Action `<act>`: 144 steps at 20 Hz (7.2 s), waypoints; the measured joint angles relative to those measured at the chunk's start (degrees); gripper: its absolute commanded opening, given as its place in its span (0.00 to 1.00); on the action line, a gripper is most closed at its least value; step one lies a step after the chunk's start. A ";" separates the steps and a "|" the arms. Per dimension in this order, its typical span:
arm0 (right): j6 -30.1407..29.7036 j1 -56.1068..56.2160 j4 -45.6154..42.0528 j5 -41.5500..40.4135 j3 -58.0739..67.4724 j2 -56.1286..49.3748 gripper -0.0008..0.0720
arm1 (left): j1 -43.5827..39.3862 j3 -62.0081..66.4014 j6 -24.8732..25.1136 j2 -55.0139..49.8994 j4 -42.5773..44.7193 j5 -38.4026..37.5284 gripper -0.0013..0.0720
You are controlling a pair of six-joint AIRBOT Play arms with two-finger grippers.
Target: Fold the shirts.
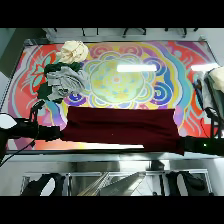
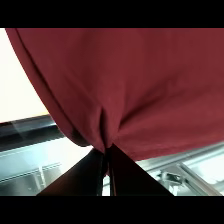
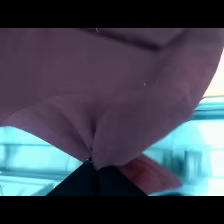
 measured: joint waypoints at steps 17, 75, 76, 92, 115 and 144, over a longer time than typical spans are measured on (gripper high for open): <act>-7.02 0.70 3.78 -23.39 11.02 -39.23 0.05 | -2.67 22.40 -0.90 -35.91 2.56 10.05 0.04; -17.66 -4.26 27.50 -14.88 10.69 -34.64 0.05 | -29.92 39.32 -5.27 -41.53 -0.68 11.04 0.04; -16.46 -4.11 27.50 -14.97 10.69 -32.70 0.05 | -32.33 39.32 -5.53 -43.12 -1.86 13.25 0.04; -4.39 2.38 28.74 -14.53 17.35 -28.98 0.05 | -50.07 39.47 -10.82 -57.11 -8.35 45.59 0.04; -8.55 32.11 37.48 -34.03 24.26 -45.90 0.05 | -11.10 30.01 -2.27 -19.23 10.64 13.66 0.04; -7.69 30.03 26.56 -26.23 36.46 -65.64 0.98 | 1.66 20.96 1.51 -11.78 3.93 13.79 0.04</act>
